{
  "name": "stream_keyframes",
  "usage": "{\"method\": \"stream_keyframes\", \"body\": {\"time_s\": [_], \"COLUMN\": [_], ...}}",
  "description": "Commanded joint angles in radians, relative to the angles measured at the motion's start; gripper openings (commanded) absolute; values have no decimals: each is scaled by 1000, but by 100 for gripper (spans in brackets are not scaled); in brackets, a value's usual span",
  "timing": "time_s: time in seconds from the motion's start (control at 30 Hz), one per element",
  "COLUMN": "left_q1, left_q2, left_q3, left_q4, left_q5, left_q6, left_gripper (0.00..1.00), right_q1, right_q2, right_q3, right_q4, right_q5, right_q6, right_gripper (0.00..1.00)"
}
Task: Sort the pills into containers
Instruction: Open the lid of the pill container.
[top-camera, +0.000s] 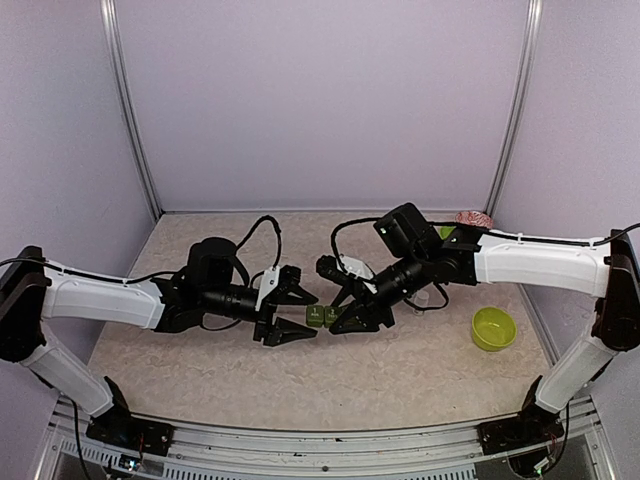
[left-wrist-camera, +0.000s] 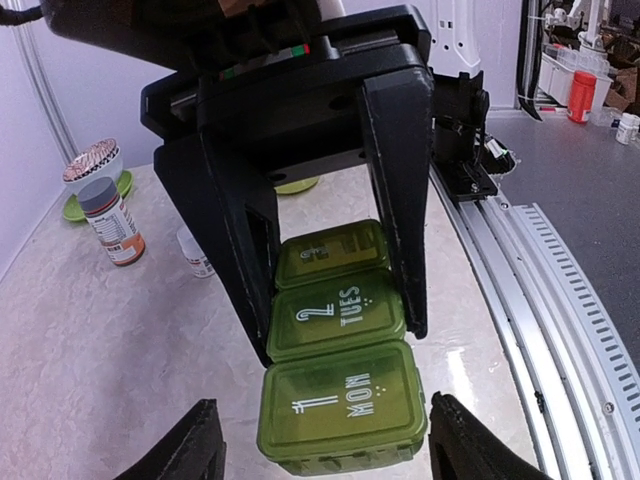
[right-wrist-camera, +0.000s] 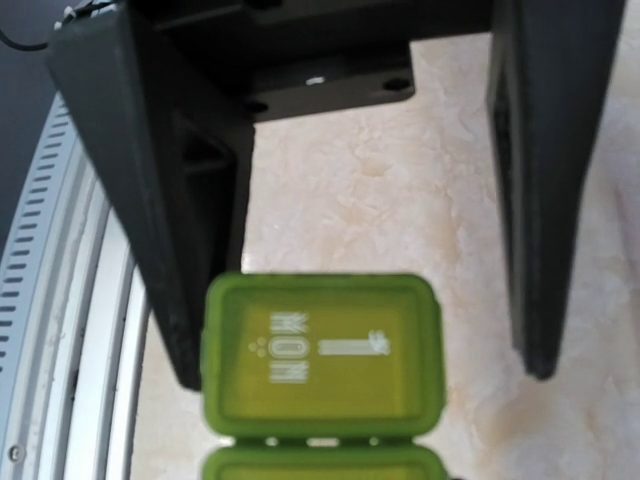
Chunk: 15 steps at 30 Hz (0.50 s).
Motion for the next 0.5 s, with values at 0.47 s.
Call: {"method": "stream_keyframes", "body": {"time_s": [0.47], "left_q1": [-8], "left_q2": [-2], "left_q3": [1], "left_q4": [63], "left_q5": [29], "left_q6": [-21], "left_gripper": [63], "right_q1": [11], "right_q2": [11], "right_q3": [-7], "right_q4": [-23], "right_q5": [-7], "right_q6": [-17], "right_gripper": [35]}}
